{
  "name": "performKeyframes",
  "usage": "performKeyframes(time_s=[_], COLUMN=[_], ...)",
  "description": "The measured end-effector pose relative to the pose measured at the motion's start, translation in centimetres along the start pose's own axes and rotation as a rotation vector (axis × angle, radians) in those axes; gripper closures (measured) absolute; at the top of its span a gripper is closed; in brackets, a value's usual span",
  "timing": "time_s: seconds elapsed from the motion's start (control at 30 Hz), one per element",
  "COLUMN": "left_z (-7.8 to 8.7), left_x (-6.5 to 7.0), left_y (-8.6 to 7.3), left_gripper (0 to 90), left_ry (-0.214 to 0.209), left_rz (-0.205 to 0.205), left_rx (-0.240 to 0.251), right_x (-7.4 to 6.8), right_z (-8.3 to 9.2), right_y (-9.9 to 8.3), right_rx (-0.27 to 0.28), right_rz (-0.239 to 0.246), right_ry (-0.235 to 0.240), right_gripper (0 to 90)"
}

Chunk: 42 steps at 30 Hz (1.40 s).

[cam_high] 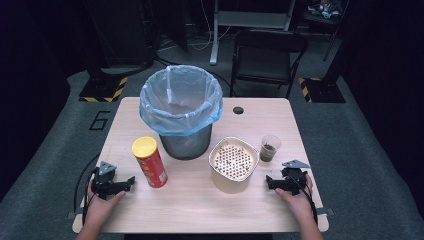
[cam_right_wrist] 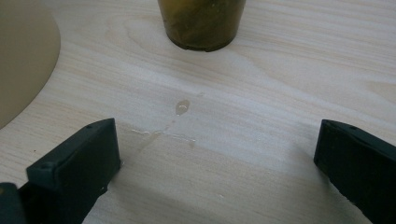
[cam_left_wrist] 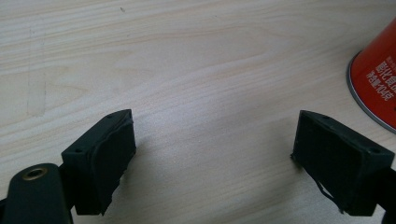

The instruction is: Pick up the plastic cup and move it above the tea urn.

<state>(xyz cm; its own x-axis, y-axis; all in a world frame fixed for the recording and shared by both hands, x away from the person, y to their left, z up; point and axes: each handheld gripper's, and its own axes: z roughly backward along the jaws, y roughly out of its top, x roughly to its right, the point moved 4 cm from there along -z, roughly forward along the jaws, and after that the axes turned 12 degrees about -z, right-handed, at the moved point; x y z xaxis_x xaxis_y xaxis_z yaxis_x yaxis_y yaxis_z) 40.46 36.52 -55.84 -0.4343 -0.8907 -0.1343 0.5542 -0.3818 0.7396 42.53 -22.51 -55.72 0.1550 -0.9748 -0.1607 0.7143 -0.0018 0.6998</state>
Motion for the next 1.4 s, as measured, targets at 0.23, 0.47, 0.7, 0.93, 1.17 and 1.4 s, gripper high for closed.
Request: performKeyframes(time_s=[0.23,0.47,0.7,0.93,1.17,1.4], left_z=[0.0,0.0,0.2,0.0,0.1,0.1], left_x=[0.0,0.0,0.1,0.1,0.1,0.1], left_y=[0.0,0.0,-0.1,0.0,0.0,0.0], left_gripper=[12.7,12.7,12.8,12.8,12.8,12.8], left_ry=[0.000,0.000,-0.004,0.000,0.000,0.002], left_rz=[0.000,-0.003,-0.001,-0.001,-0.003,-0.011], left_rx=[0.000,-0.003,-0.007,-0.001,-0.001,-0.003], right_x=[0.0,-0.3,-0.5,-0.7,-1.5,-3.0], right_z=[0.0,0.3,0.4,0.5,2.1,6.7], right_y=[0.0,0.0,0.0,0.0,0.7,5.1], right_rx=[0.001,0.009,0.014,0.029,-0.043,0.023], right_rz=[0.000,0.026,0.027,0.044,0.046,0.053], right_ry=[0.004,0.017,0.025,0.054,0.125,0.247], right_gripper=[0.5,10.2,15.2,26.1,45.5,61.8])
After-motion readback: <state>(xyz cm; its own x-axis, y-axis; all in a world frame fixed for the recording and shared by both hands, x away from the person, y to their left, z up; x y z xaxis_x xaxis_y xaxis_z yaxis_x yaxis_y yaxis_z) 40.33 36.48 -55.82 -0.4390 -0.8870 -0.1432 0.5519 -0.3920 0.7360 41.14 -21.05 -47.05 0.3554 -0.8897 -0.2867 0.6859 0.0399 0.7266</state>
